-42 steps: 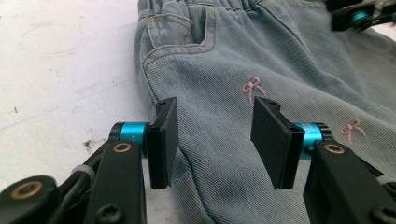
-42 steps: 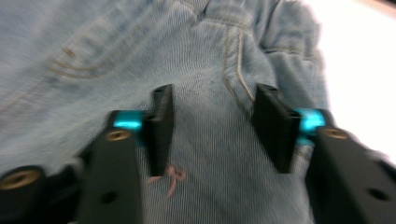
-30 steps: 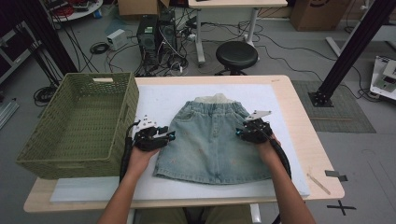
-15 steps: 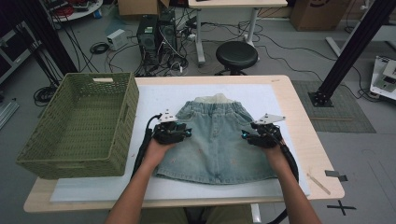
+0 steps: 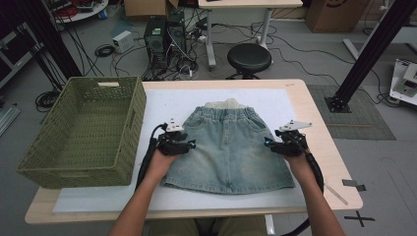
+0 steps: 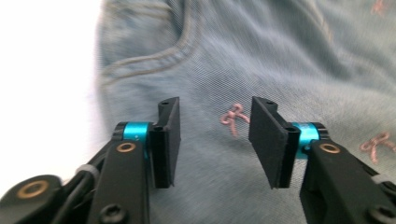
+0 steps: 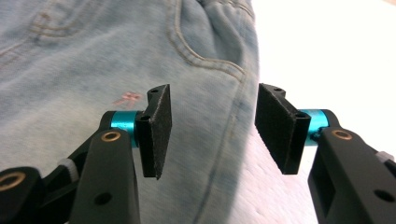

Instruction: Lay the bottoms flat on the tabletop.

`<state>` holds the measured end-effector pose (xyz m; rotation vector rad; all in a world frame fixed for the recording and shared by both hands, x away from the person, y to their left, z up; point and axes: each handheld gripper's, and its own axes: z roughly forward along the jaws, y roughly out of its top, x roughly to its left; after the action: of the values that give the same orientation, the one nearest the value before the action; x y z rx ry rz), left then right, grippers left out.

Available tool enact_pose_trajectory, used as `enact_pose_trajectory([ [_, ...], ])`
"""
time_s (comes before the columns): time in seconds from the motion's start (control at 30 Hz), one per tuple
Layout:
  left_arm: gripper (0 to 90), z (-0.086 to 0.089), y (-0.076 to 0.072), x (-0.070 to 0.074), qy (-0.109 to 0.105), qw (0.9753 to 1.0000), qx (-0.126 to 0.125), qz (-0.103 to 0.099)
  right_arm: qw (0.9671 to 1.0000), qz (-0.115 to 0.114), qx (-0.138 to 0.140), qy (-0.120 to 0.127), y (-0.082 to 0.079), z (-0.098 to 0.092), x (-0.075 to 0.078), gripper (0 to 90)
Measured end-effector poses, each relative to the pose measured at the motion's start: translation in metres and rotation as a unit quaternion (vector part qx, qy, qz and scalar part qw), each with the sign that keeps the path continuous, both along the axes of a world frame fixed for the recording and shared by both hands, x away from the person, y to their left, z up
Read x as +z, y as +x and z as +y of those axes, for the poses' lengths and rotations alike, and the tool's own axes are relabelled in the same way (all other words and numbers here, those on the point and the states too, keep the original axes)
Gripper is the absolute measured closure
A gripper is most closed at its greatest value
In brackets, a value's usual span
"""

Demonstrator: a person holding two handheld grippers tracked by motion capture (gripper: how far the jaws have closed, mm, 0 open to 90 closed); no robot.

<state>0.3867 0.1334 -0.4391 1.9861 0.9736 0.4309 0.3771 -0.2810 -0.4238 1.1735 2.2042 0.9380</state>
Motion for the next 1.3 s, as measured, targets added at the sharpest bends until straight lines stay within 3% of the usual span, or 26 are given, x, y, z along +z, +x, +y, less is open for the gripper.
enact_pose_trajectory([
  [0.1,46.1,0.011,0.0,0.001,-0.012,0.9993,0.035,-0.005,0.9999,0.009,-0.003,0.006,0.005,-0.001,-0.002,47.6],
  [0.2,43.4,0.018,0.005,-0.003,-0.013,0.9981,0.059,0.013,0.9995,0.024,-0.011,0.015,0.014,-0.001,-0.006,48.0],
  [0.33,45.4,0.019,0.009,-0.012,-0.008,0.9967,0.066,0.048,0.9981,0.053,-0.022,0.022,0.026,-0.002,-0.011,55.0],
  [0.43,48.8,0.02,0.009,-0.012,-0.008,0.9965,0.068,0.048,0.9958,0.083,-0.03,0.023,0.031,-0.004,-0.017,56.2],
  [0.53,62.5,0.022,0.007,-0.011,-0.015,0.9961,0.069,0.052,0.9943,0.092,-0.037,0.041,0.032,-0.008,-0.019,60.9],
  [0.6,73.4,0.022,0.004,-0.013,-0.025,0.9958,0.07,0.054,0.9932,0.098,-0.04,0.049,0.031,-0.01,-0.019,70.7],
  [0.63,80.5,0.022,0.003,-0.012,-0.027,0.9958,0.066,0.058,0.9917,0.106,-0.037,0.063,0.031,-0.011,-0.019,80.6],
  [0.67,83.4,0.02,0.002,-0.012,-0.023,0.9957,0.069,0.057,0.9894,0.117,-0.032,0.08,0.031,-0.013,-0.02,82.1],
  [0.7,84.4,0.019,0.001,-0.012,-0.021,0.9956,0.073,0.055,0.9892,0.118,-0.029,0.083,0.031,-0.013,-0.02,83.2],
  [0.87,85.0,0.021,-0.003,-0.011,-0.021,0.9928,0.112,0.038,0.9943,0.089,-0.033,0.05,0.033,-0.007,-0.02,84.5],
  [1.1,85.0,0.028,0.004,-0.008,-0.018,0.9895,0.143,0.012,0.9981,0.037,-0.04,0.03,0.048,0.008,-0.021,84.5],
  [1.23,84.8,0.032,0.011,-0.01,-0.024,0.9896,0.142,0.005,0.9987,0.01,-0.043,0.025,0.058,0.017,-0.021,83.0],
  [1.3,81.6,0.034,0.011,-0.01,-0.036,0.9905,0.132,0.007,0.9982,0.012,-0.052,0.026,0.058,0.017,-0.02,74.9],
])
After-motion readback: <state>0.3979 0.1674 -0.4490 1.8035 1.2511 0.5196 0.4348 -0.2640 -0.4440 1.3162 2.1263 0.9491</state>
